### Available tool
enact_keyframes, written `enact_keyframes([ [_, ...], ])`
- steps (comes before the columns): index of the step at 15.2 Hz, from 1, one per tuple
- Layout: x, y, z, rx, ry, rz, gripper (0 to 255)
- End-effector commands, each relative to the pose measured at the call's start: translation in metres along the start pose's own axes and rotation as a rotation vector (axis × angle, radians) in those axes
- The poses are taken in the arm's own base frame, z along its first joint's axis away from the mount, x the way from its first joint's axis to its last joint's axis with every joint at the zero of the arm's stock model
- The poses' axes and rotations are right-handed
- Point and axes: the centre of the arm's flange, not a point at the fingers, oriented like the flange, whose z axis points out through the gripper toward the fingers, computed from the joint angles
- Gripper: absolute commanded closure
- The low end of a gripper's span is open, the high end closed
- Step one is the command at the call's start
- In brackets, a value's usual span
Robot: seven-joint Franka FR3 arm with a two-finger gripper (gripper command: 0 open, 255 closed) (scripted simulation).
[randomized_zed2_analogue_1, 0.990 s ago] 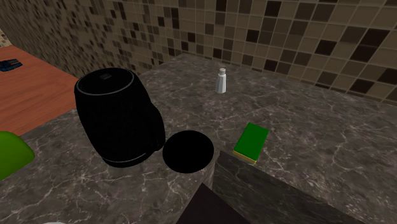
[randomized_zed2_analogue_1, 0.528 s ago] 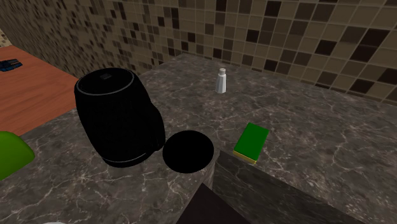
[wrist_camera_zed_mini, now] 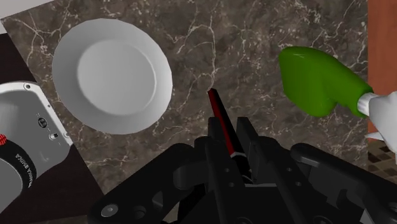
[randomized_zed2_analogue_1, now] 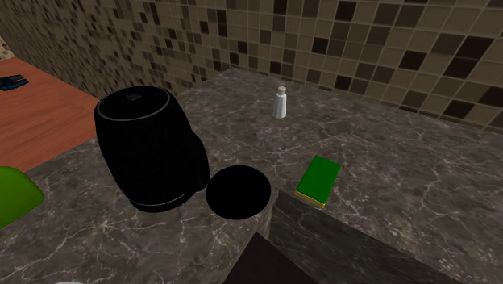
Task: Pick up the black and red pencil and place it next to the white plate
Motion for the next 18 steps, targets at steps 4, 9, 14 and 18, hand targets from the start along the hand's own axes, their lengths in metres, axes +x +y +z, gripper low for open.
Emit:
enact_keyframes([
  [4, 0.001, 0.0, 0.026, 0.0, 0.0, 0.0, 255],
  [9, 0.001, 0.0, 0.052, 0.0, 0.0, 0.0, 255],
  [14, 0.001, 0.0, 0.079, 0.0, 0.0, 0.0, 255],
  [18, 0.002, 0.0, 0.1, 0.0, 0.0, 0.0, 255],
])
